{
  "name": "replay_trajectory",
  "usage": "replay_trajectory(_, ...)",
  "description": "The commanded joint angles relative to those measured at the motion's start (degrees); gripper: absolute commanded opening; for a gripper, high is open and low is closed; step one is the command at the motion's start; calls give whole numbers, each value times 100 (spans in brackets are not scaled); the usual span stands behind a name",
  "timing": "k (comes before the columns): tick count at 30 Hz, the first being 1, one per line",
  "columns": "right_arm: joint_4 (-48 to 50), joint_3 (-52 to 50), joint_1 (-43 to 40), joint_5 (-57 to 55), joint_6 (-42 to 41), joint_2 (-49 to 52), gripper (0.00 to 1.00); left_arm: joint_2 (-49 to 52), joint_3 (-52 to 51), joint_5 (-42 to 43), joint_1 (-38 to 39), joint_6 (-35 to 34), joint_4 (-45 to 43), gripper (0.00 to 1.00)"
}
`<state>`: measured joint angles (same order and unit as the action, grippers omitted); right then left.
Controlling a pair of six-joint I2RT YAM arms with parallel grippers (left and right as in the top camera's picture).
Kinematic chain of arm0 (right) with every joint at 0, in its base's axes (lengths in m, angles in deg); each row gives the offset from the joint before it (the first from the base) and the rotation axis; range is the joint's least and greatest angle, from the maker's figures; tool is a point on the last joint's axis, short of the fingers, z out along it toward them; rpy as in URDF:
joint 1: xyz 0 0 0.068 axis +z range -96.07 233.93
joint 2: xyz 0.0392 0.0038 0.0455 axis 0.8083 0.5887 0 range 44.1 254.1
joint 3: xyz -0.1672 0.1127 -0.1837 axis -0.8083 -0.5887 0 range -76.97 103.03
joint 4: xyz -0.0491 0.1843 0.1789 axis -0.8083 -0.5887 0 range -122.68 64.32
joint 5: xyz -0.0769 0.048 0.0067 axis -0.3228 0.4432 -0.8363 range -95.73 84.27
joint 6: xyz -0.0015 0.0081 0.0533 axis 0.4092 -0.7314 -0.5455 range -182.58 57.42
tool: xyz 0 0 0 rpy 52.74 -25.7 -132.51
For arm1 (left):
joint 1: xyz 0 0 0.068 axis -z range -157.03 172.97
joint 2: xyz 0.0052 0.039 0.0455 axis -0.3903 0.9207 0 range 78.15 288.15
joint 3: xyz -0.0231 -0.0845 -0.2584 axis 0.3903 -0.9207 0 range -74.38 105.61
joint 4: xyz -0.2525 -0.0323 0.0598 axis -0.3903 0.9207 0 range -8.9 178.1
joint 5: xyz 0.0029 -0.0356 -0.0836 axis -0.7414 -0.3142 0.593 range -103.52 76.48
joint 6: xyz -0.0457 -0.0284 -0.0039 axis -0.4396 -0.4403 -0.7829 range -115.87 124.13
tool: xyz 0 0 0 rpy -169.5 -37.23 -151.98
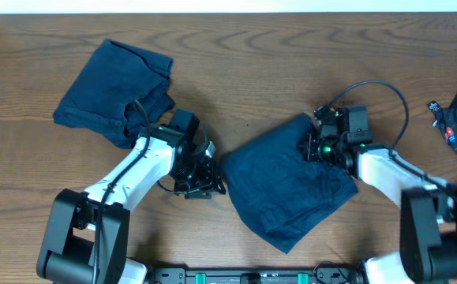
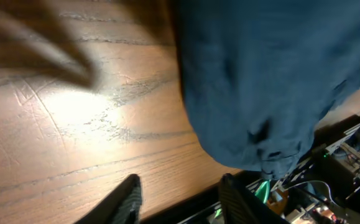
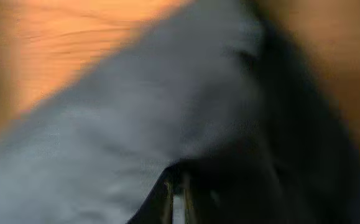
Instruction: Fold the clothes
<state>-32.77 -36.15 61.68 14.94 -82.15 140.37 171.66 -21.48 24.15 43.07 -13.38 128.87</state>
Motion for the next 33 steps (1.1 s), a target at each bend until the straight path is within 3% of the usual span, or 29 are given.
replay_trajectory(1,-328,-4,-131,-2159,-1646,356,1,-96,24,-61,4,94,15,52)
replay_trajectory(3,-638,-4,-308,-2350,-2277,402,1,-94,9,-63,33,96,-59,76)
replay_trajectory(5,-704,-4,-457,-2267,-2369,396,1,-94,-46,-66,90,94,-260,88)
replay_trajectory(10,-938,-4,-533,-1843,-2304,260,1,-94,-297,-59,380,-490,-1010,94)
replay_trajectory(18,-1316,-4,-498,-1718,-2059,68,1,-76,-629,223,1102,-1408,-2962,97)
replay_trajectory(33,-1394,-4,-501,-1587,-1843,68,1,1012,-1014,909,1198,-1453,-4406,97)
